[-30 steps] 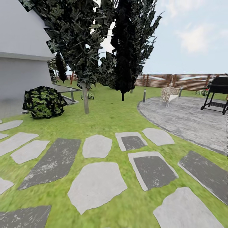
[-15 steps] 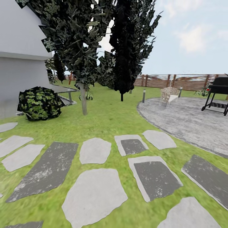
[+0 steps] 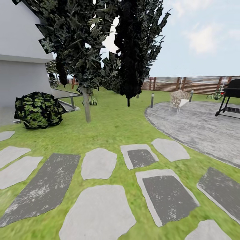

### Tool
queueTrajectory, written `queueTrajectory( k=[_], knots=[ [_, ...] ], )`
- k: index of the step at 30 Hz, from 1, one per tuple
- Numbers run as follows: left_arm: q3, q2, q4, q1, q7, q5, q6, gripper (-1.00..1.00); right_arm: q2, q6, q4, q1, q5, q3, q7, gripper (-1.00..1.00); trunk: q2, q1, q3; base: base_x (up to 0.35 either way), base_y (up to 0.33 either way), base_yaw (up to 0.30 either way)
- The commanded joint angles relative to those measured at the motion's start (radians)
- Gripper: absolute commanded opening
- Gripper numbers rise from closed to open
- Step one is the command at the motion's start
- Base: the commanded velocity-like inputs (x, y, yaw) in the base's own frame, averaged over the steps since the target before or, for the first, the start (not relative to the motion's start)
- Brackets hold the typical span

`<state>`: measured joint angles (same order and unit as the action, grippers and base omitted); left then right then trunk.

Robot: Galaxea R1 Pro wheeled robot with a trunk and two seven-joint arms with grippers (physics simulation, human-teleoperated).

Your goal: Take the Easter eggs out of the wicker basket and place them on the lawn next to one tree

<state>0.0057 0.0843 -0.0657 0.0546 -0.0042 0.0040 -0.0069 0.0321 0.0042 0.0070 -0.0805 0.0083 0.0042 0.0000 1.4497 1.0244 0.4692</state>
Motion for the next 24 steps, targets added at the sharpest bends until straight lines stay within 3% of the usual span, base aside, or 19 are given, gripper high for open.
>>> queueTrajectory(
  k=[1, 14, 24],
  knots=[
    [0.0, 0.0, -0.002, 0.001, 0.0, 0.0, -0.001, 1.0, 0.0, 0.0, 0.001, -0.001, 0.001, 0.0, 0.0, 1.0, 0.0, 0.001, 0.001, 0.335, 0.0, 0.0],
    [0.0, 0.0, -0.002, 0.001, 0.0, 0.001, -0.001, 1.0, 0.001, 0.0, 0.001, -0.001, -0.004, -0.002, 0.0, 1.0, 0.0, 0.001, 0.0, 0.335, 0.0, 0.003],
    [0.0, 0.0, -0.002, 0.001, 0.0, 0.0, -0.001, 1.0, 0.001, -0.001, 0.001, -0.001, -0.002, -0.001, 0.0, 1.0, 0.0, 0.001, -0.013, 0.335, 0.0, 0.036]
  ],
)
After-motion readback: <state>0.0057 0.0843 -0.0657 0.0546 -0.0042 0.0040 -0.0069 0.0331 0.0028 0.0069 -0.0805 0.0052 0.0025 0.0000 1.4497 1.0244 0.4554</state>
